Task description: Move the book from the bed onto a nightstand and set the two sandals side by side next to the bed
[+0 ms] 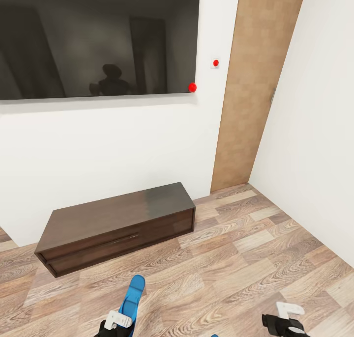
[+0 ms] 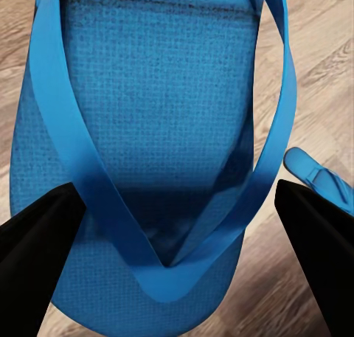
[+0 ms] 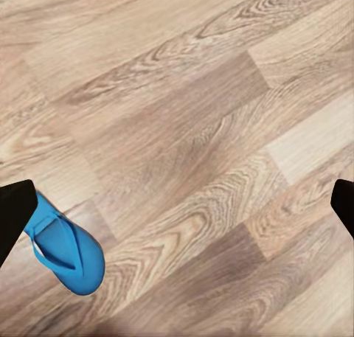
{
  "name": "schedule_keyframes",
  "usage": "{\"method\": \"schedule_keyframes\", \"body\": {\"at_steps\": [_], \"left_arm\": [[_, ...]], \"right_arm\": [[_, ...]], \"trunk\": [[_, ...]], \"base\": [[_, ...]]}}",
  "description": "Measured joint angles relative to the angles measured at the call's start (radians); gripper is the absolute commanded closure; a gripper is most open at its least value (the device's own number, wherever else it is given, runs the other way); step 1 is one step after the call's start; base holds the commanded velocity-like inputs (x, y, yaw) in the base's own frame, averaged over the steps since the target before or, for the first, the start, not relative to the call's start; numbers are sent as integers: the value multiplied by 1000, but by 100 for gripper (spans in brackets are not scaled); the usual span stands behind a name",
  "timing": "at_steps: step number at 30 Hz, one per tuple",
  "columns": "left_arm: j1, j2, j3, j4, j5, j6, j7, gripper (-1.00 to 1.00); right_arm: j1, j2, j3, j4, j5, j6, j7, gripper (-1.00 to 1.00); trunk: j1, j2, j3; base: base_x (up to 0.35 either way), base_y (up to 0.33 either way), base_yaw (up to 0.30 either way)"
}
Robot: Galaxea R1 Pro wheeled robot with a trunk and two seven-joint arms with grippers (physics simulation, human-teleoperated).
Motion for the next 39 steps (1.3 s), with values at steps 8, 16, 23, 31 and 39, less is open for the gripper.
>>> {"method": "schedule_keyframes", "body": {"at_steps": [8, 16, 23, 31, 39], "left_arm": [[0, -1, 0, 0, 0, 0, 0, 100], [0, -1, 0, 0, 0, 0, 0, 100], [0, -1, 0, 0, 0, 0, 0, 100], [0, -1, 0, 0, 0, 0, 0, 100], [0, -1, 0, 0, 0, 0, 0, 100]], "right_arm": [[0, 5, 2, 0, 1, 5, 0, -100], [0, 4, 2, 0, 1, 5, 0, -100], [0, 5, 3, 0, 1, 5, 0, -100], [0, 6, 3, 0, 4, 5, -1, -100], [0, 9, 7, 3, 42, 18, -2, -100]], "trunk": [[0, 0, -1], [0, 0, -12], [0, 0, -23], [0, 0, -35], [0, 0, -48]], "base": [[0, 0, 0], [0, 0, 0], [0, 0, 0], [0, 0, 0], [0, 0, 39]]}}
